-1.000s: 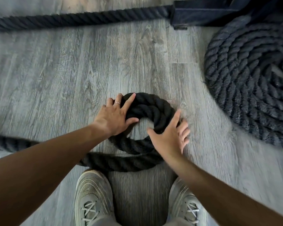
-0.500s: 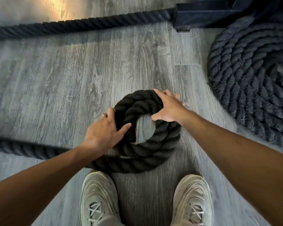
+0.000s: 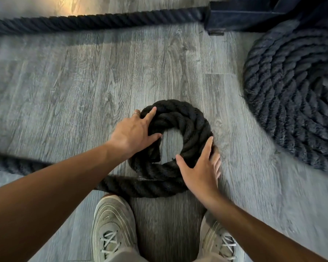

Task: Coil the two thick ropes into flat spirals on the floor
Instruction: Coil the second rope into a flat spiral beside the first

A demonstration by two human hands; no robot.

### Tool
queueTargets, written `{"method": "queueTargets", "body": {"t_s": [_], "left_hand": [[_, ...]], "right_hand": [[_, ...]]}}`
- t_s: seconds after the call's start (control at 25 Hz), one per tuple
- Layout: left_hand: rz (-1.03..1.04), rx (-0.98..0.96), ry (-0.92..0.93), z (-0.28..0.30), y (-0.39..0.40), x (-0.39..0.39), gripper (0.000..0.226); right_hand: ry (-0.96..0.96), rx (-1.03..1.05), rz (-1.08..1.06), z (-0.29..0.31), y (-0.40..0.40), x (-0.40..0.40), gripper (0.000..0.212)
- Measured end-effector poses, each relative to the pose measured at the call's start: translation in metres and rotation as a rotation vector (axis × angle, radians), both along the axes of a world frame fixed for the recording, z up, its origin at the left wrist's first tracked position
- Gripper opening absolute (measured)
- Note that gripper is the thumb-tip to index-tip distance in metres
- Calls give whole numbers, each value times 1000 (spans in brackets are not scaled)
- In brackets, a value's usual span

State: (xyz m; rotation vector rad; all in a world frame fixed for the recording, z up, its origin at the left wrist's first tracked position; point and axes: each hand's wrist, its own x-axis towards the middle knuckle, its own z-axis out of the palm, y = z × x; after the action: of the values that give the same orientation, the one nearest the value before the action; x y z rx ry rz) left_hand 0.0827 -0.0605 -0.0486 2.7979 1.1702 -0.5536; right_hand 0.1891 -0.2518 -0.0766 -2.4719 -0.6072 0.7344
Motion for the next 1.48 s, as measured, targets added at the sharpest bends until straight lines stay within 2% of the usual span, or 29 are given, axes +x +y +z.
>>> {"method": "queueTargets", "body": {"t_s": [0.08, 0.16, 0.28, 0.4, 0.52, 0.6, 0.72, 0.76, 0.8, 0.88, 0.92, 1.0, 1.08, 1.2, 1.32, 1.4, 1.48], "left_hand": [[-2, -7, 39, 6, -4, 4, 88], [40, -19, 78, 10, -9, 5, 89], [218, -105, 107, 12, -25, -5, 104], [361, -229, 77, 11, -41, -20, 114], [340, -66, 53, 15, -19, -24, 102], [271, -15, 48, 12, 1, -20, 90], [78, -88, 51, -4, 9, -12, 67], [64, -98, 77, -9, 7, -12, 61], [71, -116, 101, -12, 6, -13, 65], [52, -144, 103, -18, 4, -13, 89], [56, -157, 83, -20, 4, -13, 87], [154, -174, 14, -13, 3, -13, 60], [229, -197, -14, -4, -1, -14, 57], [216, -157, 71, -11, -7, -26, 61], [389, -287, 58, -9, -12, -37, 59], [371, -333, 93, -8, -14, -47, 62], [361, -192, 36, -7, -6, -50, 74]], "right_hand": [[94, 9, -10, -3, 6, -1, 116], [97, -13, 56, -3, 23, 14, 114], [33, -18, 310, -1, 49, 53, 109], [60, -22, 537, 8, 82, 94, 105], [50, -65, 651, 10, 104, 108, 104], [-44, -109, 666, 7, 102, 102, 99], [-378, -121, 579, -2, 70, 68, 87], [-399, -107, 481, -5, 55, 51, 87], [-367, -106, 374, -7, 41, 33, 88], [-285, -138, 239, -11, 17, 2, 91], [-270, -144, 228, -12, 10, -5, 89], [-247, -122, 259, -12, 8, -4, 81], [-244, -100, 336, -11, 14, 12, 75], [-252, -69, 586, -13, 40, 55, 72], [-246, -44, 894, -8, 77, 104, 70], [-231, -28, 990, -4, 93, 123, 69], [-243, -17, 991, -6, 94, 123, 67]]}}
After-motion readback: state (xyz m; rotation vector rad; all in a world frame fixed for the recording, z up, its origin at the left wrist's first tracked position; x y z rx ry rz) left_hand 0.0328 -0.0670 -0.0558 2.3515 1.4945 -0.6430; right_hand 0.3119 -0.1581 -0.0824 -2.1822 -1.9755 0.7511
